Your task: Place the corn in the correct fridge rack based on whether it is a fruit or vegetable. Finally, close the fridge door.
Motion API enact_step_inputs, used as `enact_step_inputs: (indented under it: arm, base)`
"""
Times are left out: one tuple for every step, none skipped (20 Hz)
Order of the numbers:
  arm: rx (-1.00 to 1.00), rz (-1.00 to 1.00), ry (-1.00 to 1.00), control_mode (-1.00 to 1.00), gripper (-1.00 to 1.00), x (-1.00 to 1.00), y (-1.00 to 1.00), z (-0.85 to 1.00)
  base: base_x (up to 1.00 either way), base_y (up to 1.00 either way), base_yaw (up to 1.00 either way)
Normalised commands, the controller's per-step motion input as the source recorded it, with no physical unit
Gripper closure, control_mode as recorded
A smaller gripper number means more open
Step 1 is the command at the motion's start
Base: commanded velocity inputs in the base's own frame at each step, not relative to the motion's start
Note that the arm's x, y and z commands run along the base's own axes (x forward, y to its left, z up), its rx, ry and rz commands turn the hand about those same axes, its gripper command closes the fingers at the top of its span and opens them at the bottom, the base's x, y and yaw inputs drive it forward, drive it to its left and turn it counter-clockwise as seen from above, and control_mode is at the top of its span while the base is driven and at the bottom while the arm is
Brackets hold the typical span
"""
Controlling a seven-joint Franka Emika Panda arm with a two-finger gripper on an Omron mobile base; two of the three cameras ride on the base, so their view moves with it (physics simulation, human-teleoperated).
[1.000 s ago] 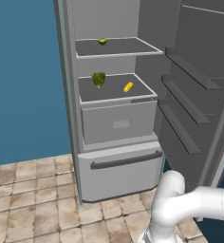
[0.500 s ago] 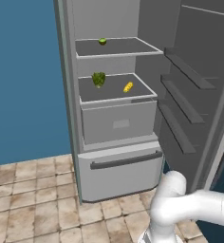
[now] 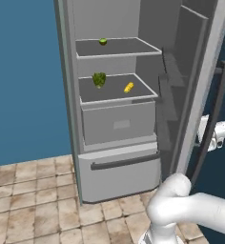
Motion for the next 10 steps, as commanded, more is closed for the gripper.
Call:
enact_step_inputs:
  arm:
    - [0.00, 0.00, -0.31, -1.00, -1.00, 0.31, 1.00, 0.19]
    - [0.00, 0.00, -0.29, -1.00, -1.00, 0.42, 1.00, 0.26]
    - [0.00, 0.00, -0.27, -1.00, -1.00, 0.46, 1.00, 0.35]
    - [0.00, -0.01, -0.25, -1.00, -1.00, 0.51, 1.00, 0.43]
    - [0.00, -0.05, -0.19, -1.00, -1.00, 0.59, 0.94, 0.46]
    - [0.00, -0.08, -0.15, -1.00, -1.00, 0.59, 0.88, 0.54]
    - [0.00, -0.10, -0.14, -1.00, -1.00, 0.56, 0.84, 0.64]
    - [-0.02, -0.11, -0.13, -1.00, -1.00, 0.52, 0.84, 0.71]
    - [-0.03, -0.11, -0.12, -1.00, -1.00, 0.51, 0.87, 0.74]
    - [-0.04, -0.11, -0.10, -1.00, -1.00, 0.52, 0.87, 0.74]
  base:
    - [0.00, 0.00, 0.00]
    - [0.00, 0.00, 0.00]
    - [0.00, 0.00, 0.00]
    - [0.00, 0.00, 0.00]
    - [0.00, 0.00, 0.00]
    - [0.00, 0.00, 0.00]
    - [0.00, 0.00, 0.00]
    - [0.00, 0.00, 0.00]
    - [0.00, 0.00, 0.00]
    - [0.00, 0.00, 0.00]
